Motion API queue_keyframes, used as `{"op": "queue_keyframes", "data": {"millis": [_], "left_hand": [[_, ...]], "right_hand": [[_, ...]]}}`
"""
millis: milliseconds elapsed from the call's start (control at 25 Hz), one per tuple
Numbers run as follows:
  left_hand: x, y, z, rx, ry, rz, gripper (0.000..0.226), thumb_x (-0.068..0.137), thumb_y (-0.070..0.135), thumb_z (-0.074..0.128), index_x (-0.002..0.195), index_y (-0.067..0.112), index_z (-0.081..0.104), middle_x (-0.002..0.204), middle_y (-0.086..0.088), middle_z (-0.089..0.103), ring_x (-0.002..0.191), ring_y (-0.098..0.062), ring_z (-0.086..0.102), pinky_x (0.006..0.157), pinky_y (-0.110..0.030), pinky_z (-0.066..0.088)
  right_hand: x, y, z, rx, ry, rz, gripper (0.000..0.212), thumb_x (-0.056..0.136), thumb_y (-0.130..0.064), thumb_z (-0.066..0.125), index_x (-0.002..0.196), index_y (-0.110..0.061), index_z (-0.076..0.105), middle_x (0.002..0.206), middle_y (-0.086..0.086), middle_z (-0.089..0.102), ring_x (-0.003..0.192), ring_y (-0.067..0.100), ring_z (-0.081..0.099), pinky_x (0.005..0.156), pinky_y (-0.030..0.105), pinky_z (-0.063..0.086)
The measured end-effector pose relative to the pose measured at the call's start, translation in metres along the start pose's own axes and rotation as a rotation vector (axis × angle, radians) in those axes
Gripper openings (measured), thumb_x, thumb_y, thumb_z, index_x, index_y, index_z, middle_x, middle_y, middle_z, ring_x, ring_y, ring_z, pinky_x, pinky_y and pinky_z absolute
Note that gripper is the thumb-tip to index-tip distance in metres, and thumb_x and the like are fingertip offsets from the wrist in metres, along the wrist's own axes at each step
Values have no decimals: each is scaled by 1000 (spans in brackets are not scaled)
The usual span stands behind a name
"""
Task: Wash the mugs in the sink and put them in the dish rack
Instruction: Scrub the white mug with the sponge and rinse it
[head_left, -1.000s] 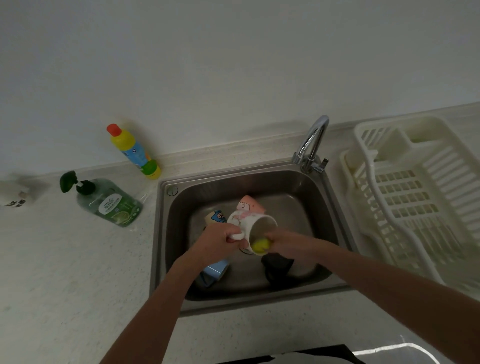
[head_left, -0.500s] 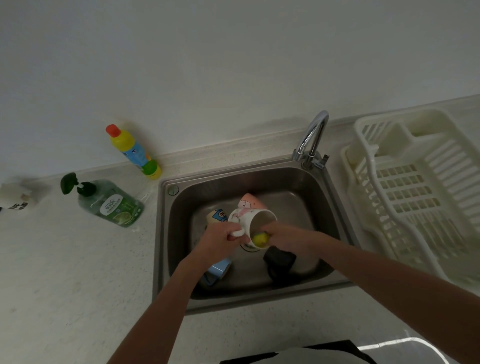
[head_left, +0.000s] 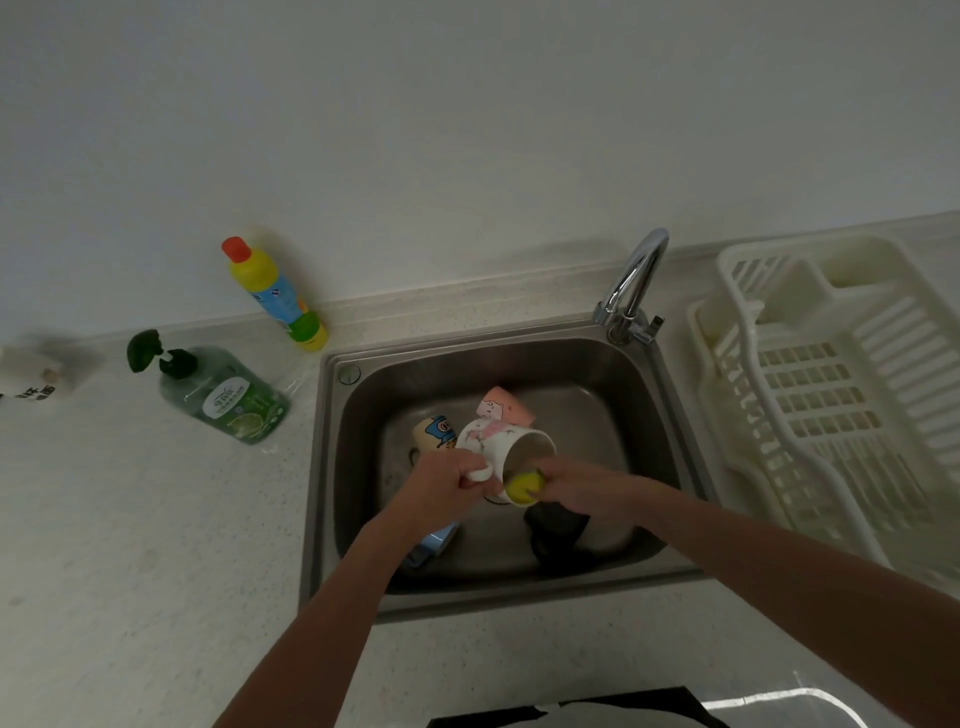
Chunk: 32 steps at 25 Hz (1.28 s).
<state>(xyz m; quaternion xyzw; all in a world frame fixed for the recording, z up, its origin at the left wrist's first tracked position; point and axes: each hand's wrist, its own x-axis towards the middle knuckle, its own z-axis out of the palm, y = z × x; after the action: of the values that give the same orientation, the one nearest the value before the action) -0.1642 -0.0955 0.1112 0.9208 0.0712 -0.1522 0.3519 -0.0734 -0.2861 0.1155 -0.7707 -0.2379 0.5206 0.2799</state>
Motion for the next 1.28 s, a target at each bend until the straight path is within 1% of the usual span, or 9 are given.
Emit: {"op": "queue_keyframes", "data": {"millis": [160,240,440,640,680,800,880,1160,1280], "left_hand": [[-4,-3,16,1,-21,-23,11,89,37,69,91,27,67,95,12,65,96,-3,60,84,-15,46],[-3,4,17,-1,-2,-9,10,89,35,70,83,31,63,87,17,60,89,0,58,81,-16,45],[-1,4,5,-61,31,-23,12,87,28,73,78,25,66,73,17,58,75,4,56,68,-7,40],[-7,-6,8,19,-39,5,20,89,33,70,104,19,71,107,8,68,100,0,58,84,-9,42],[-6,-3,10,18,-39,4,20,89,35,70,104,21,71,108,7,69,101,-1,59,87,-13,46],[0,7,10,-10,2,18,20,87,32,72,87,13,71,87,6,69,85,-3,61,78,-17,49],[2,9,1,-16,14,27,22,87,29,73,82,8,69,80,4,65,77,-3,58,72,-13,44],[-10,-11,3,19,-103,-11,24,89,32,70,109,19,70,116,3,68,110,-5,58,98,-20,47],[-6,-3,6,8,-99,9,24,90,31,69,110,19,70,117,5,67,111,-4,57,98,-20,45]], "right_hand": [[3,20,3,-1139,133,-220,55,95,-19,56,146,-30,38,157,2,33,143,29,33,116,58,21],[11,11,15,-977,209,-138,58,99,-20,51,153,-21,29,160,6,28,144,27,30,117,48,20],[7,-10,27,355,73,85,47,95,-32,61,139,-26,47,140,6,47,124,25,47,102,40,47],[2,32,13,-837,183,-211,50,92,-25,61,140,-33,45,153,0,38,140,27,37,111,60,30],[9,32,13,-879,228,-185,53,93,-26,61,143,-29,44,155,-1,35,144,27,30,113,63,22],[11,-10,22,131,270,140,50,98,-27,57,144,-17,41,148,6,45,138,25,40,116,46,30],[14,-23,26,374,182,65,41,100,-19,53,139,-10,45,135,10,53,128,28,50,109,35,40],[-4,13,14,-915,33,-180,46,96,-17,55,142,-22,47,148,6,46,132,29,46,108,46,40],[2,-10,20,-681,159,-133,40,97,-9,51,137,-7,52,142,15,49,132,35,45,107,45,37]]}}
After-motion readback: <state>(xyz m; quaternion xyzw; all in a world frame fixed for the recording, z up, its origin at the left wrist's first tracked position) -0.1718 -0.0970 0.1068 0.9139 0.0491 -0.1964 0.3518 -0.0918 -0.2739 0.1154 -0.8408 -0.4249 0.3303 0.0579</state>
